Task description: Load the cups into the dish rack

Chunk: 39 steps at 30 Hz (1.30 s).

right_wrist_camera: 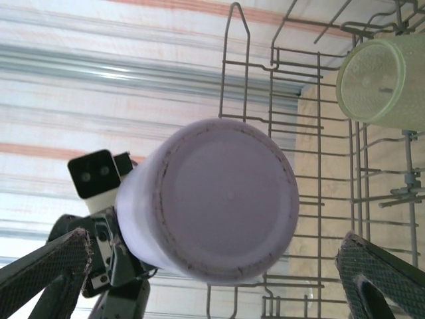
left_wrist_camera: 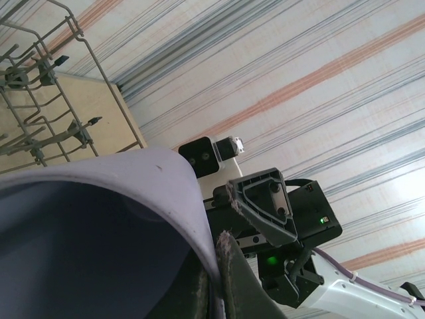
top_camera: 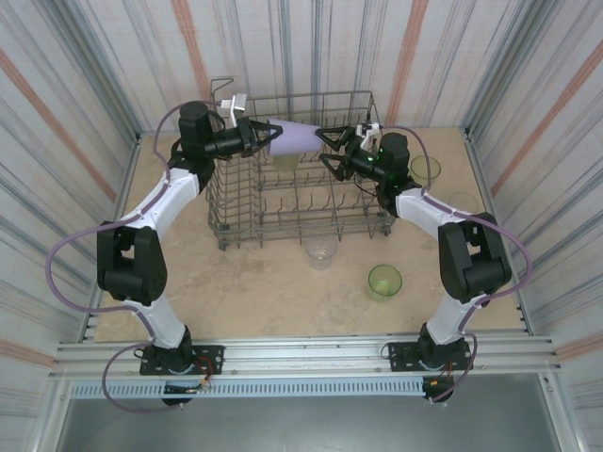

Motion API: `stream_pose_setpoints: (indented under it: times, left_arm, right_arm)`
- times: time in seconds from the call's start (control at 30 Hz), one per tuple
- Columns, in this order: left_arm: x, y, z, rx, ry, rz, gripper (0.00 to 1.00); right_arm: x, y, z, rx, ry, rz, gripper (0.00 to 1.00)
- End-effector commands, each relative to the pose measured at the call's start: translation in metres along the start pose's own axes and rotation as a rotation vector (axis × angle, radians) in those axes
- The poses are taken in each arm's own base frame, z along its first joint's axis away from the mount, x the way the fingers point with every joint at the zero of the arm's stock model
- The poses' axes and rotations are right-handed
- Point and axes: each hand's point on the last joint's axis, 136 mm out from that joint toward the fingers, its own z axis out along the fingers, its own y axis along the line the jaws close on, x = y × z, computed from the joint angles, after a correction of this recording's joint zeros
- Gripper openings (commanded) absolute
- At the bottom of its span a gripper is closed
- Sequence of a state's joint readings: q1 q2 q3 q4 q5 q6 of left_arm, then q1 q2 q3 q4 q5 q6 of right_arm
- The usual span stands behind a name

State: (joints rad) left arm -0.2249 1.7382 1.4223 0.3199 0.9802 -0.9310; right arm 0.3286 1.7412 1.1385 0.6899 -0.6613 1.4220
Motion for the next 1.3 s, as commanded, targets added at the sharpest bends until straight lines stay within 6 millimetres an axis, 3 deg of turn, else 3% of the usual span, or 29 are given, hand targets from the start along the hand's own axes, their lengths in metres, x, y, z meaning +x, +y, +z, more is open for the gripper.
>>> stream_pose_setpoints:
  times: [0.0, 0.4, 0.67, 0.97, 1.1, 1.2, 1.27]
  left_arm:
    - [0.003, -0.015, -0.001, 0.033, 0.007, 0.054, 0.00]
    - [0.010, -0.007, 0.000, 0.005, -0.009, 0.054, 0.00]
    - [0.012, -0.006, 0.004, 0.002, -0.014, 0.055, 0.00]
    - [0.017, -0.003, 0.009, 0.003, 0.000, 0.038, 0.00]
    - [0.019, -0.003, 0.009, 0.002, 0.004, 0.036, 0.07]
    - [0.020, -0.004, 0.008, 0.000, 0.006, 0.036, 0.10]
    - [0.021, -0.007, 0.009, 0.009, 0.009, 0.043, 0.00]
  right_arm:
    - [-0.007, 0.008, 0.009, -0.010, -0.040, 0.052, 0.99]
    - [0.001, 0.008, 0.025, 0.002, -0.024, 0.138, 0.83]
    - [0.003, 0.007, 0.032, 0.000, -0.022, 0.185, 0.80]
    - [-0.001, 0.002, 0.037, -0.051, -0.038, 0.230, 0.60]
    - [-0.003, -0.001, 0.036, -0.074, -0.059, 0.246, 0.52]
    - [-0.007, -0.001, 0.034, -0.077, -0.077, 0.245, 0.51]
    - [-0.009, -0.001, 0.034, -0.077, -0.085, 0.241, 0.55]
